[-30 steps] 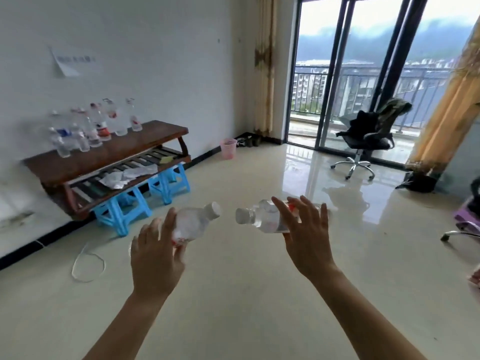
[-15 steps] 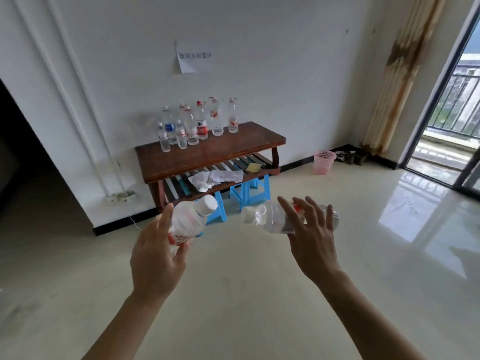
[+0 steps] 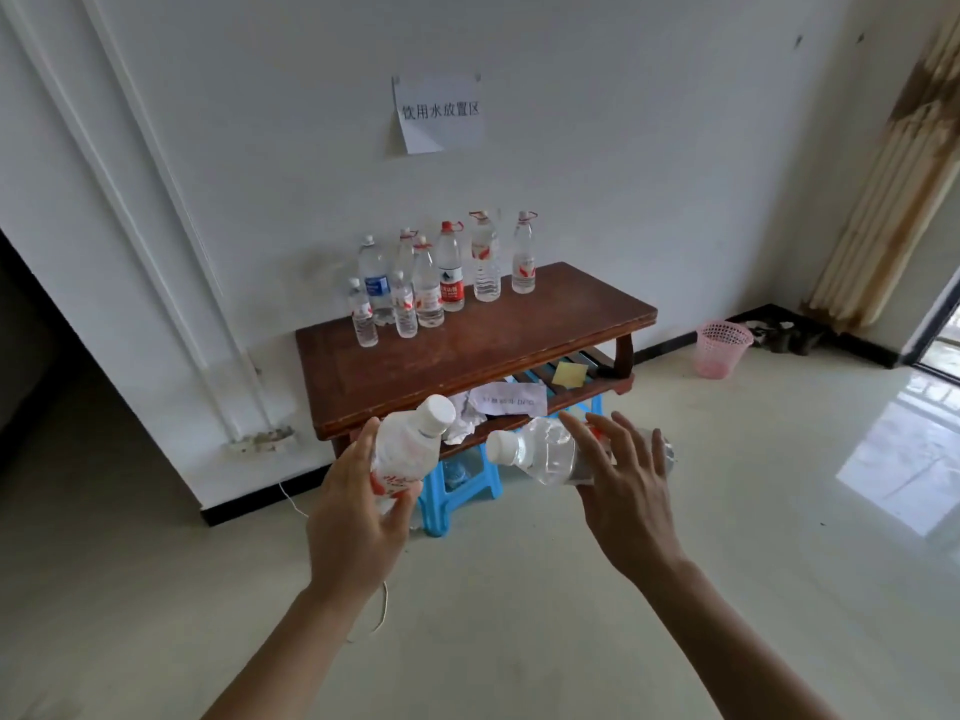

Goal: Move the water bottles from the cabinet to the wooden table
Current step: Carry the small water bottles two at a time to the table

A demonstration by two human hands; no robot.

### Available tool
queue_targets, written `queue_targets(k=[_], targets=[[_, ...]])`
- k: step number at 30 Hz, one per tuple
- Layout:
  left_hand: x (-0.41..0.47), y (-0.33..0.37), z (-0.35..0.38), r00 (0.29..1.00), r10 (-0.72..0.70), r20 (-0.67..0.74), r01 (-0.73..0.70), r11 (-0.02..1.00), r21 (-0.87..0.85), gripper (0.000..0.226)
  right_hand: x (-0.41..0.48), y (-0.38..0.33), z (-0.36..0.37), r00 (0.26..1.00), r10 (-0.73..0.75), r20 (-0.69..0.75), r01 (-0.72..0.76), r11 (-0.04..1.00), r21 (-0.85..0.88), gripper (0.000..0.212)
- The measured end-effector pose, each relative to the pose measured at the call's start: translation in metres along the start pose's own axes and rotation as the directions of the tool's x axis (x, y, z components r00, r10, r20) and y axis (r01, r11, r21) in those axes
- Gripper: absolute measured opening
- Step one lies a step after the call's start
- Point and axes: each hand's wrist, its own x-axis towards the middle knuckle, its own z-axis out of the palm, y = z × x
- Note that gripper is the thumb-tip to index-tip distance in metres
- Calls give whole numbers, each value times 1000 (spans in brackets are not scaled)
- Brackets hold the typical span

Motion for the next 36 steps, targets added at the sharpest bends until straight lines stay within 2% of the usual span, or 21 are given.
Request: queue_targets(k=[6,10,13,17,21,25,27,32,36], targets=[[82,-49,84,999,-34,28,34,999,-25,80,93,42,86,999,33,-12,-32,998,46,97],[154,-77,142,997,-70,39,71,997,-21,84,171,78,159,1000,8,16,-10,994,112,102],[222,-93,183,991,-124,57,123,992,15,85,246,112,209,998,18,53,-25,990,136,97],[304,-115,214,990,-142,-2,141,988,58,86,346,137,257,999,26,46,-35,979,200,96],[362,-146,249,967,-238,-88,244,967,69,91,424,148,308,993,80,90,-105,941,320,97],[423,-187,300,975,-206,-79,213,973,91,89,485,155,365,989,96,114,-133,915,380,97],[449,-210,331,974,-223,-41,226,972,72,89,505,162,388,979,137,152,-185,913,363,92],[510,-242,404,943,-319,95,327,940,-98,88,552,184,419,937,257,236,-322,897,302,79],[575,-253,470,924,-317,213,361,908,-212,85,596,215,439,916,338,218,-385,892,238,77]])
